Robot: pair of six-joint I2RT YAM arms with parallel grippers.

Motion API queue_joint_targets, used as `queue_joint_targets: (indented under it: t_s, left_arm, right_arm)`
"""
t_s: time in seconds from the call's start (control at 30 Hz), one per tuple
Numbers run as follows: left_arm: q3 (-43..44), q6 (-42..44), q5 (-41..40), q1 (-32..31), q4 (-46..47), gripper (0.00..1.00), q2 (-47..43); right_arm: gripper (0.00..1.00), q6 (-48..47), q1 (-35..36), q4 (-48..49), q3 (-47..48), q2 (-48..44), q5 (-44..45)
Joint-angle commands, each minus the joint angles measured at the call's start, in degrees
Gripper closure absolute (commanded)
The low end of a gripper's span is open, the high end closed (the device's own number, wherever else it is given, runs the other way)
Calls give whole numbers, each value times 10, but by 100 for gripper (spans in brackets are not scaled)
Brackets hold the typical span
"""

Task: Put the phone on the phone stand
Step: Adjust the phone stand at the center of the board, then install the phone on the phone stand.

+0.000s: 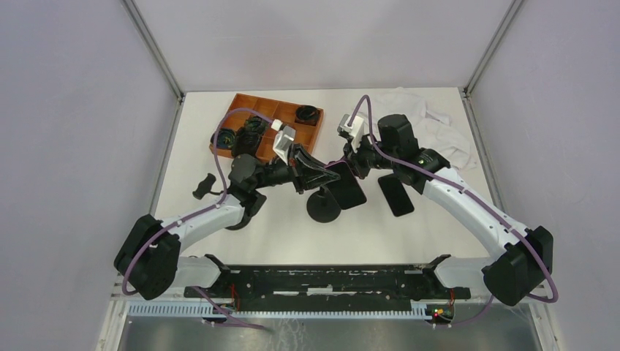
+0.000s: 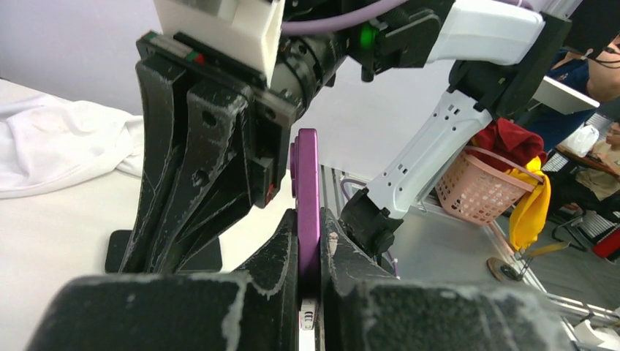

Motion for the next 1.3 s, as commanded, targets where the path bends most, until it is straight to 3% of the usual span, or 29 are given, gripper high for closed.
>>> queue_joint_targets:
  t_s: [0.0, 0.27, 0.83, 1.0, 1.27]
  left_arm:
    - [1, 11, 17, -1, 104, 98, 11]
    - [6, 82, -12, 4, 53, 98, 23]
    - [16, 47, 9, 39, 80, 98, 49]
    - [-13, -1, -4, 46, 161, 98, 67]
    - [-7, -143, 7, 50, 384, 98, 160]
  right_arm:
    - [100, 21, 2, 34, 10, -19, -31]
    - [100, 23, 1, 37, 4, -25, -33]
    - [100, 28, -1, 55, -24, -45, -56]
    - [100, 35, -1, 74, -44, -56, -64]
    - [100, 47, -2, 95, -64, -63, -78]
